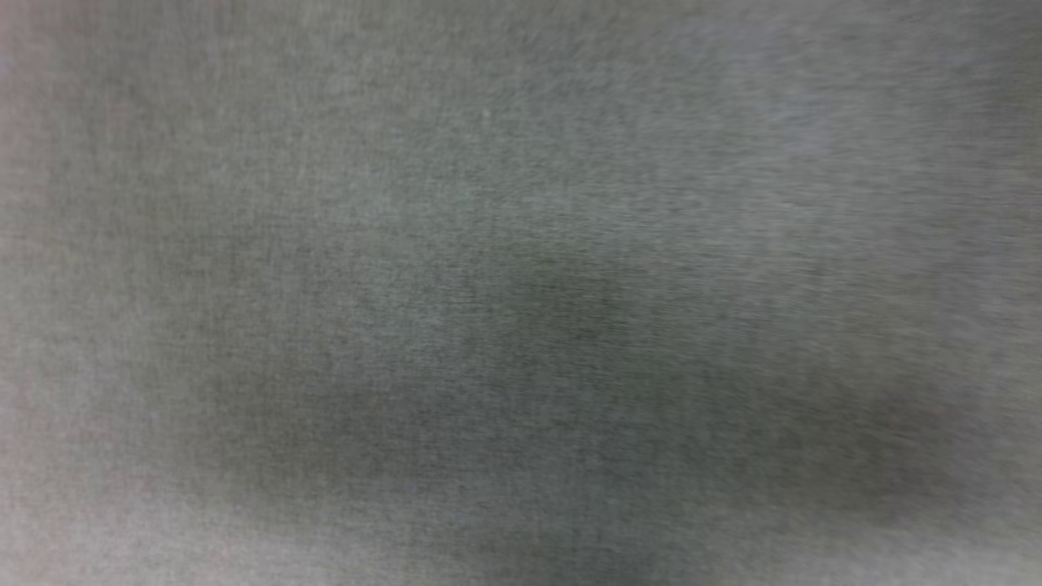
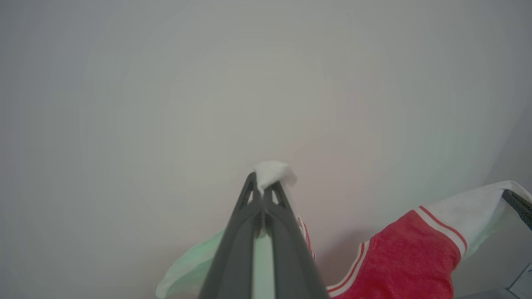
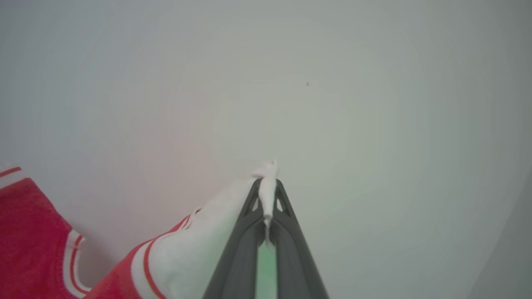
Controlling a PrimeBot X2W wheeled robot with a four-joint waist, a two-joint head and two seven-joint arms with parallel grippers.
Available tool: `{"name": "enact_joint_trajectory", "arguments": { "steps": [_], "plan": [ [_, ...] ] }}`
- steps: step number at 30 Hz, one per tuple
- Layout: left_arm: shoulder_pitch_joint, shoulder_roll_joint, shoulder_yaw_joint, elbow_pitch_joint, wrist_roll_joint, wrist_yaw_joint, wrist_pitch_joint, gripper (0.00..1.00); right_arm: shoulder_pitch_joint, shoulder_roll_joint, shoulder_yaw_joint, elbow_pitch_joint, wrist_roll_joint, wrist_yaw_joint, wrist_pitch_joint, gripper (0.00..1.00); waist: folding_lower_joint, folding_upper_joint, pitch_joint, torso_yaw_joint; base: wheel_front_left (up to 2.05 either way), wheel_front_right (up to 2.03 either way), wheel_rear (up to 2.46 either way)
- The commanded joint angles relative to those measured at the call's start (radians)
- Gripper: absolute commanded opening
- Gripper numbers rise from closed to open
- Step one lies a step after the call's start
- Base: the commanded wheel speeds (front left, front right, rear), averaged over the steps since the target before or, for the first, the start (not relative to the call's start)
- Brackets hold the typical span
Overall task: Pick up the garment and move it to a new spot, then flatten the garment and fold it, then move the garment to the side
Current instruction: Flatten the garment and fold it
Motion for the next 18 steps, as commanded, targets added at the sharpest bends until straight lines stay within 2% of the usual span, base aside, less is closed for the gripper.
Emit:
{"name": "enact_joint_trajectory", "arguments": {
  "steps": [1,5,9,13,16,18],
  "plan": [
    [0.033,0.009,-0.011,-0.006,-0.027,-0.002,-0.004,0.0,0.029,0.007,0.006,0.006,0.007,-0.001,-0.001,0.0,0.0,0.0,0.092,0.069,0.0,0.0,0.0],
    [0.126,0.029,-0.083,-0.01,-0.059,-0.002,0.022,0.0,0.079,0.002,0.051,0.016,0.035,-0.001,-0.001,0.0,0.0,0.0,0.028,0.077,0.0,0.0,0.0],
    [0.21,0.061,-0.14,-0.006,-0.094,-0.002,0.064,0.0,0.138,0.002,0.122,0.054,0.112,-0.001,-0.001,0.0,0.0,0.0,-0.061,0.071,0.0,0.0,0.0],
    [0.315,0.094,-0.203,-0.027,-0.128,-0.002,0.11,0.0,0.229,-0.012,0.224,0.096,0.229,-0.002,0.023,0.0,0.0,0.0,-0.168,0.069,0.0,0.0,0.0],
    [0.408,0.123,-0.249,-0.042,-0.148,-0.001,0.143,0.0,0.336,-0.027,0.335,0.076,0.337,-0.002,0.07,0.0,0.0,0.0,-0.254,0.069,0.0,0.0,0.0],
    [0.473,0.132,-0.269,-0.059,-0.181,-0.001,0.162,0.0,0.407,-0.072,0.393,0.031,0.423,-0.002,0.105,0.0,0.0,0.0,-0.308,0.073,0.0,0.0,0.0]
  ]
}}
